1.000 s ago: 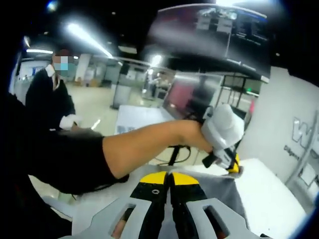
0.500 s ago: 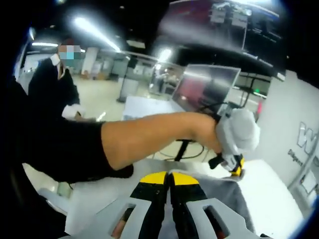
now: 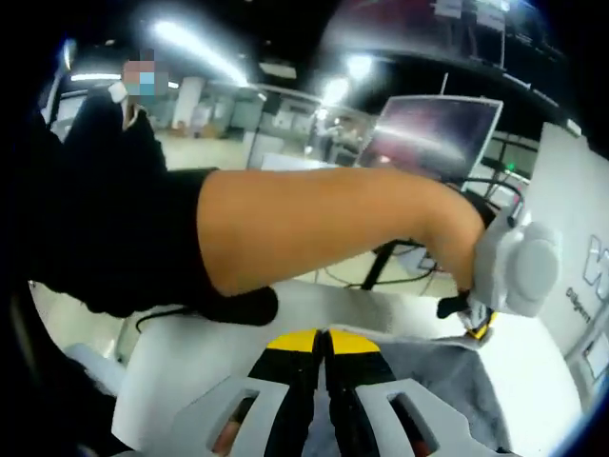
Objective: Open the folded towel by lifting each exposed corner and separating the folded layers until the towel lies flat within the target outline without major curled edges
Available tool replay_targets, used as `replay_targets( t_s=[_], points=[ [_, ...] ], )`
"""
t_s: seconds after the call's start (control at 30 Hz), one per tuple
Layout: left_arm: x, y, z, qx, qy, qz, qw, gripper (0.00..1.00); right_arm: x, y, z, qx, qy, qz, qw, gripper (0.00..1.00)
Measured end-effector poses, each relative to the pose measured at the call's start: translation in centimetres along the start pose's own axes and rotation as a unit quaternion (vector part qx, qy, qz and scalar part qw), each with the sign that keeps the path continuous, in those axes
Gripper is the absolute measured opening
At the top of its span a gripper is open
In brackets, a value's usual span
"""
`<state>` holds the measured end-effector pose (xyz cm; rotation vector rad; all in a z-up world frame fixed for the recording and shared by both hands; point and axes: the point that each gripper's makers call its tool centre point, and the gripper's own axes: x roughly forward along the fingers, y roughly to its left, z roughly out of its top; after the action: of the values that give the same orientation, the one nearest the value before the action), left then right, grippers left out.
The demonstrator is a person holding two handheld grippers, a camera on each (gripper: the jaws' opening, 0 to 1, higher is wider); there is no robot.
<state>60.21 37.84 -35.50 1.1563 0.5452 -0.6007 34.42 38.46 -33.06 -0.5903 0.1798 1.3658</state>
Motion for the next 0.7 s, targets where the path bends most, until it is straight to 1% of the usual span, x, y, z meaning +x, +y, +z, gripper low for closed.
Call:
replay_targets(
  t_s=[0.07, 0.1, 0.17, 0.37, 0.43, 0.47, 0.53, 0.57, 0.6, 0.63, 0.7],
  points=[
    [0.3, -0.3, -0.1, 0.022, 0.002, -0.007, 0.9997, 0.06, 0.4, 0.1, -0.2, -0.001, 0.001, 0.0, 1.0, 0.0],
    [0.7, -0.8, -0.4, 0.036, 0.007, -0.016, 0.9992, 0.06, 0.8, 0.2, -0.4, -0.002, 0.003, 0.002, 1.0, 0.0],
    [0.9, -1.0, -1.2, 0.055, 0.028, -0.021, 0.9979, 0.06, 1.4, 0.4, -0.5, -0.001, 0.002, 0.004, 1.0, 0.0],
    [1.1, -1.1, -1.4, 0.062, 0.031, -0.021, 0.9974, 0.07, 3.3, 1.1, -1.4, -0.002, 0.013, 0.012, 0.9998, 0.0],
    [1.4, -1.0, -2.3, 0.063, 0.042, -0.018, 0.997, 0.08, 3.8, 1.3, -1.8, -0.002, 0.018, 0.015, 0.9997, 0.0],
    [1.5, -0.9, -2.5, 0.058, 0.046, -0.016, 0.9971, 0.1, 4.0, 1.4, -1.9, -0.003, 0.02, 0.016, 0.9997, 0.0],
    [1.5, -0.8, -2.5, 0.04, 0.042, -0.013, 0.9982, 0.11, 4.4, 1.6, -2.3, -0.003, 0.023, 0.016, 0.9996, 0.0],
    [1.4, -0.6, -2.9, 0.038, 0.051, -0.007, 0.9979, 0.12, 4.5, 1.7, -2.5, -0.003, 0.025, 0.017, 0.9995, 0.0],
    [1.2, -0.1, -3.5, 0.05, 0.074, 0.006, 0.996, 0.15, 4.6, 1.9, -2.7, -0.003, 0.026, 0.017, 0.9995, 0.0],
    [1.2, 0.2, -3.8, 0.049, 0.082, 0.013, 0.9954, 0.18, 4.7, 1.9, -2.8, -0.003, 0.027, 0.017, 0.9995, 0.0],
    [1.2, 0.3, -3.7, 0.046, 0.077, 0.014, 0.9959, 0.21, 5.2, 2.2, -3.0, -0.003, 0.03, 0.019, 0.9994, 0.0]
  ],
)
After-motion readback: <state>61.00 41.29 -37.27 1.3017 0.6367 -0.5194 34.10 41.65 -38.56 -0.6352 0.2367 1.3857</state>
